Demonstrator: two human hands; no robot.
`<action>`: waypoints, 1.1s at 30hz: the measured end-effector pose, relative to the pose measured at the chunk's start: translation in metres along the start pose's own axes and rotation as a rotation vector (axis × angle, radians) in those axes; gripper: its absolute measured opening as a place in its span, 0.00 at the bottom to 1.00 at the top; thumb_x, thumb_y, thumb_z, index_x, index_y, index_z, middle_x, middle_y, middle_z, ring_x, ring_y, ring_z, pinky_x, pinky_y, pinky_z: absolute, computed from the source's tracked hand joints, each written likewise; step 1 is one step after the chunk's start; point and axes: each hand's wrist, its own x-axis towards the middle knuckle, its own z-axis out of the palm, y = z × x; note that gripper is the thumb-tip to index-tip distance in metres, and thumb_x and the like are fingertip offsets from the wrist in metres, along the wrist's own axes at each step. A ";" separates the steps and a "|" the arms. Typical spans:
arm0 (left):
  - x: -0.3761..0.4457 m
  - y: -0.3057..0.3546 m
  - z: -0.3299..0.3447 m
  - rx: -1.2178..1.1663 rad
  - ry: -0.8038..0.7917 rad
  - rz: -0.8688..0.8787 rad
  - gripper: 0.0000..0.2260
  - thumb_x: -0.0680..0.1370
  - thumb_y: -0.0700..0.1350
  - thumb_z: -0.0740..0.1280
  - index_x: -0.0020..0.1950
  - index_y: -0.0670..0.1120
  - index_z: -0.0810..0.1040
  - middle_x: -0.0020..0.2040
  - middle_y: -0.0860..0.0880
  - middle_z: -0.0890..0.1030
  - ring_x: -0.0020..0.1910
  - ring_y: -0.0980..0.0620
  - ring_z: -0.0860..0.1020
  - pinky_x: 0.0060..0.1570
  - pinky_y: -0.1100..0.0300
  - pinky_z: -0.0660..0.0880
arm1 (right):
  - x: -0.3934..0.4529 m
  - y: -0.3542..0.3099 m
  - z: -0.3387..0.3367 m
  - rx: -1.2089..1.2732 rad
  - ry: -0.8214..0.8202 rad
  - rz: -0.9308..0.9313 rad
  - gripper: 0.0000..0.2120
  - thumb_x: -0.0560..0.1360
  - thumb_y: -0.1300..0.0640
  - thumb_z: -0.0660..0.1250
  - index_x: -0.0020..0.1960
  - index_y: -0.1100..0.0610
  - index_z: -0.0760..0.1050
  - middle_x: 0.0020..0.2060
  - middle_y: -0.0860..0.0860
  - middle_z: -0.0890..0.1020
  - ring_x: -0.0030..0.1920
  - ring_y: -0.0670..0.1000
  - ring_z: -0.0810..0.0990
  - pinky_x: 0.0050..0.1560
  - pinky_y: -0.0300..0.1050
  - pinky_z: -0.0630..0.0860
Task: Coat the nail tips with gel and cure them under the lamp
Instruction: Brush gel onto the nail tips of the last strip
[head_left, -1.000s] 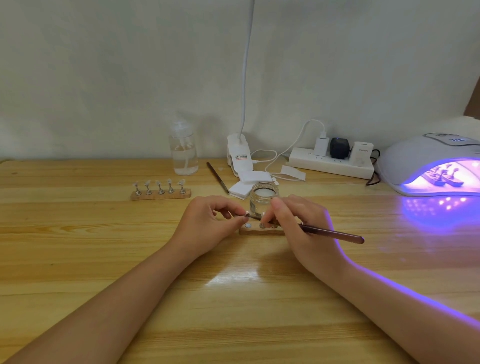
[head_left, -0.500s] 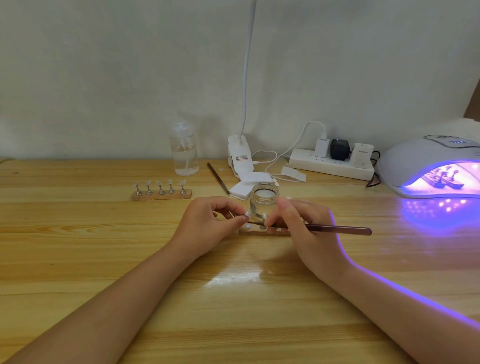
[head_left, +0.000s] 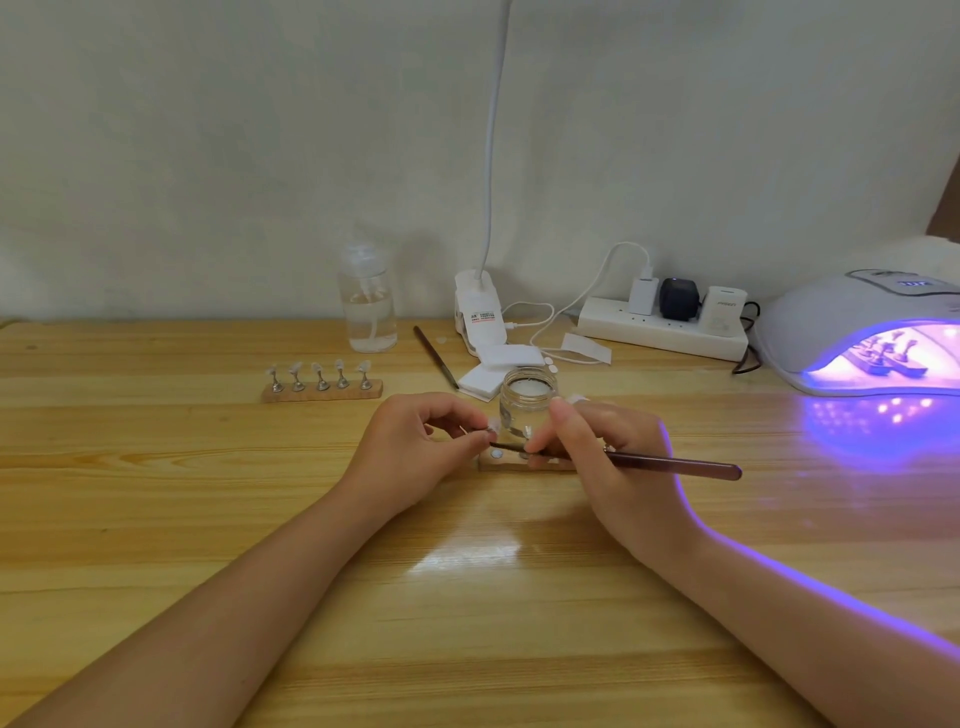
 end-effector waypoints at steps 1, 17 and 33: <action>0.000 0.000 0.000 -0.004 0.001 -0.001 0.09 0.68 0.39 0.74 0.35 0.53 0.80 0.29 0.62 0.79 0.33 0.67 0.75 0.35 0.76 0.66 | 0.000 0.000 0.000 0.011 0.016 0.005 0.19 0.74 0.47 0.57 0.33 0.54 0.79 0.29 0.47 0.81 0.34 0.45 0.80 0.45 0.46 0.74; -0.001 0.002 -0.001 -0.067 0.001 -0.023 0.12 0.68 0.37 0.73 0.36 0.55 0.81 0.31 0.65 0.80 0.38 0.68 0.78 0.38 0.78 0.69 | 0.002 0.001 -0.002 -0.051 0.025 -0.016 0.15 0.75 0.48 0.56 0.36 0.48 0.78 0.32 0.44 0.81 0.39 0.42 0.79 0.42 0.35 0.73; 0.000 -0.001 0.001 -0.076 -0.011 0.014 0.09 0.70 0.35 0.71 0.47 0.45 0.82 0.40 0.56 0.81 0.41 0.67 0.78 0.42 0.76 0.69 | 0.000 0.000 -0.002 0.010 -0.034 0.035 0.19 0.74 0.46 0.56 0.32 0.52 0.79 0.29 0.47 0.81 0.35 0.45 0.79 0.47 0.45 0.73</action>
